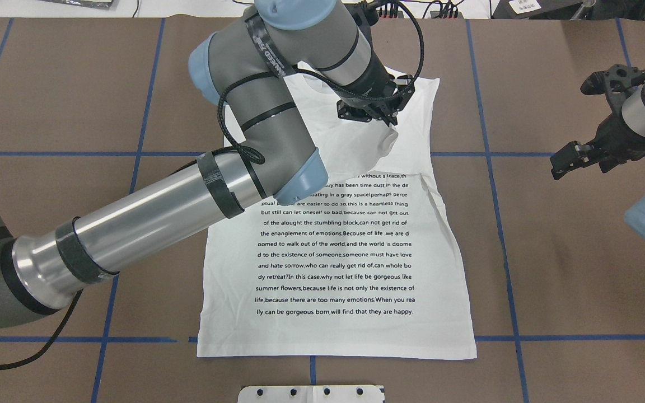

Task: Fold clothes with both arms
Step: 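Fold the sleeve across the shirt toward the far shoulder with the left gripper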

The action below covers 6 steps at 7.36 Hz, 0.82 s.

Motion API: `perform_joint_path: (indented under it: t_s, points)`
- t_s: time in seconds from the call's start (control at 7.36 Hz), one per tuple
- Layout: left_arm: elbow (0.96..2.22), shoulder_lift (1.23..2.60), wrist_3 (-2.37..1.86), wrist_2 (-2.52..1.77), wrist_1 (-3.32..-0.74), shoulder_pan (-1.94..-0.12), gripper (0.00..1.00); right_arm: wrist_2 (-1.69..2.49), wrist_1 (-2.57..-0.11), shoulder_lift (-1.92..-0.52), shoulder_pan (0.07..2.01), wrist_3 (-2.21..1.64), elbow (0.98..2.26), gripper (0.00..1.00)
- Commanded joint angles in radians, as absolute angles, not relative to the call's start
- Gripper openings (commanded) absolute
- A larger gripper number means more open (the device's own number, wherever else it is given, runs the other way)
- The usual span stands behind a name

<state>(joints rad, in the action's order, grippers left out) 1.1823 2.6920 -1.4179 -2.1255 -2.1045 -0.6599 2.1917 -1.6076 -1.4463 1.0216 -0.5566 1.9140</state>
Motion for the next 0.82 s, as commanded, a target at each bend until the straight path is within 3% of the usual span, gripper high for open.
perform_joint_path:
  t_s: [0.0,0.14,0.27,0.41,0.68]
  points:
    - [1.158,2.694,-1.417,-2.063,-2.109,-0.6,0.0,2.194,-1.608,-1.431,1.022,-0.56,1.913,1.0]
    - [1.135,2.694,-1.417,-2.048,-2.134,-0.591,0.0,2.194,-1.608,-1.428,1.022,-0.56,1.914,1.0]
    - [1.121,2.697,-1.417,-2.045,-2.154,-0.588,0.7,2.194,-1.608,-1.427,1.022,-0.56,1.916,1.0]
    - [1.121,2.707,-1.417,-2.025,-2.173,-0.586,1.0,2.197,-1.606,-1.427,1.022,-0.56,1.917,1.0]
    - [1.127,2.712,-1.407,-2.02,-2.175,-0.586,1.0,2.204,-1.601,-1.396,1.02,-0.56,1.911,1.0]
